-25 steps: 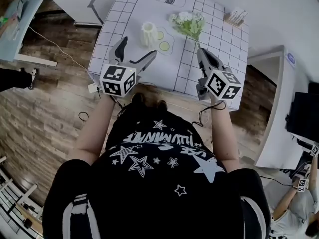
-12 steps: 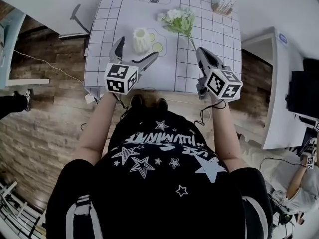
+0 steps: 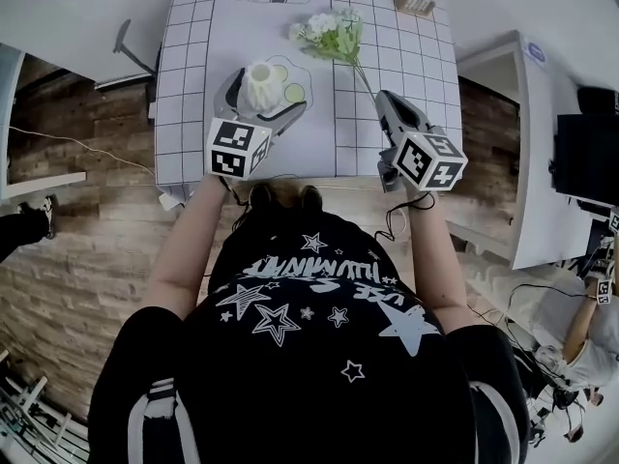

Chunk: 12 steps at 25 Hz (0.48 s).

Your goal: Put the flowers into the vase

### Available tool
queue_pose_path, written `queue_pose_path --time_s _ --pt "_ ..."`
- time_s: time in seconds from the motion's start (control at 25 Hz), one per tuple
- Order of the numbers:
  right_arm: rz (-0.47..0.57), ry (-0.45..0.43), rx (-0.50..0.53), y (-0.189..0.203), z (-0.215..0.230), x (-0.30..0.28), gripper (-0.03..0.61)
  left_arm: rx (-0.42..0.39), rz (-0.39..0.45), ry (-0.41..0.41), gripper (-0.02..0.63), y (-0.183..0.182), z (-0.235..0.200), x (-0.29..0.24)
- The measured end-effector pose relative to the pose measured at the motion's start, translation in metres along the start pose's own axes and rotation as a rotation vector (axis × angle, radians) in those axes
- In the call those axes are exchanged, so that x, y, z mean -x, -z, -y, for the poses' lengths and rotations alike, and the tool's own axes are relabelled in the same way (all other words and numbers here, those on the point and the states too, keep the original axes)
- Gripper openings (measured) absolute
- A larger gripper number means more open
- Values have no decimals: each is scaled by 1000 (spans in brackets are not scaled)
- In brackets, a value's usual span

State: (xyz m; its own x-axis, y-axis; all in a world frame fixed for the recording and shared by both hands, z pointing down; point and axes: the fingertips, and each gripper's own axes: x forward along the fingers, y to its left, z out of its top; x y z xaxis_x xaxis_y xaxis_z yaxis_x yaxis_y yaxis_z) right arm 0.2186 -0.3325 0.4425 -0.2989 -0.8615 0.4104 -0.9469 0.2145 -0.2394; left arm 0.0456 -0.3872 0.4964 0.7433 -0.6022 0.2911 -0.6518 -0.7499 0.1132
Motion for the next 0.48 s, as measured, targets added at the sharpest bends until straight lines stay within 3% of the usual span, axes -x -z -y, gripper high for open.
queue_pose_path --time_s 0.28,0.48 --pt "-6 14 -14 1 3 -7 12 -69 -14 16 564 0 1 -9" --pt "-13 11 -15 0 3 -12 12 -92 5 -7 508 -1 -3 -8"
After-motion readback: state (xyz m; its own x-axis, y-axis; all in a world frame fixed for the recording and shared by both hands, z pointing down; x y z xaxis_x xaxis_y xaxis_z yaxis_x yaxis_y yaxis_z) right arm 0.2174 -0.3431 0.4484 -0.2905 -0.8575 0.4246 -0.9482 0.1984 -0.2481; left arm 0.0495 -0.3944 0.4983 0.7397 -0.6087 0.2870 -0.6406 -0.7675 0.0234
